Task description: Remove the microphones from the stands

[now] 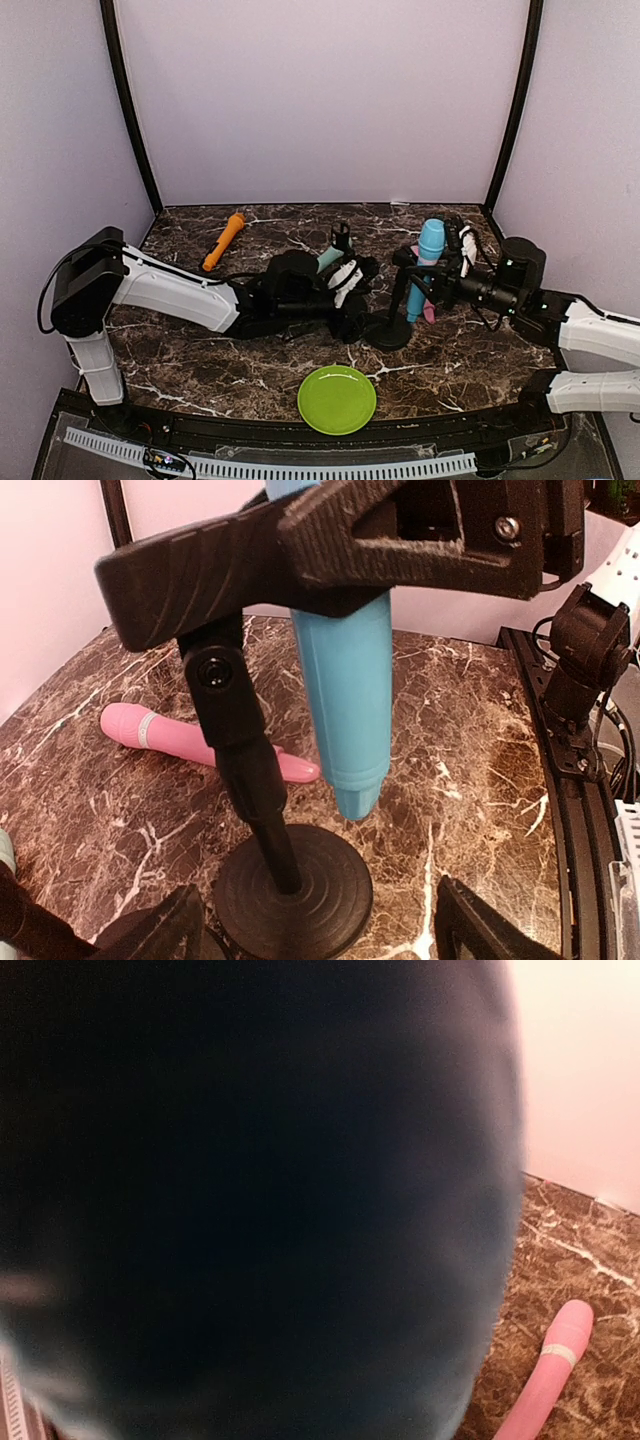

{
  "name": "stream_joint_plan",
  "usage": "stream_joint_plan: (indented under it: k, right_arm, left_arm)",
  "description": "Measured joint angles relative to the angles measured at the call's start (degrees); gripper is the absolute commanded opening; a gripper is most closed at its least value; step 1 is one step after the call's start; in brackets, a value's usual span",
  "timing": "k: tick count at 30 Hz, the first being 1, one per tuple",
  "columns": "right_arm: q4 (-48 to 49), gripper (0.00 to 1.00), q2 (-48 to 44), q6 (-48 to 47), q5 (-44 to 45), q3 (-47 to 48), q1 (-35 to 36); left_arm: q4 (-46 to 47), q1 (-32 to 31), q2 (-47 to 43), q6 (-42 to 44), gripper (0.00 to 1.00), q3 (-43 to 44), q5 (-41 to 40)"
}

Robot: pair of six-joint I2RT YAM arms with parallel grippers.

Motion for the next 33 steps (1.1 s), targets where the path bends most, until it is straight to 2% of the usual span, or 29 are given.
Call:
stream_joint_plan:
  k: [5,15,27,33]
  right_arm:
    - [-4.07,0.73,-1.55,1.33,-0.13,-0.20,0.15]
    - [-7.98,0.97,-6.05,3.78,1.01,-0.37,0.15]
    - [-13.81,0.99,-11.96,7.61,5.22,1.38,0.15]
    - [-14.53,0.99,-12.98,10.29,5.16,6.49,0.15]
  left_arm:
    - [-0.17,0.00,-2.91,-1.49,0.84,-0.72,0.55]
    - [-1.57,0.00,-5.49,-2.91,0.84,-0.59,1.27]
    - [-1.79,0.00,-6.21,-3.39,0.85,-0.59,1.88]
    - [-1.97,0.00,-7.63,-3.96,0.85,-0.59,1.92]
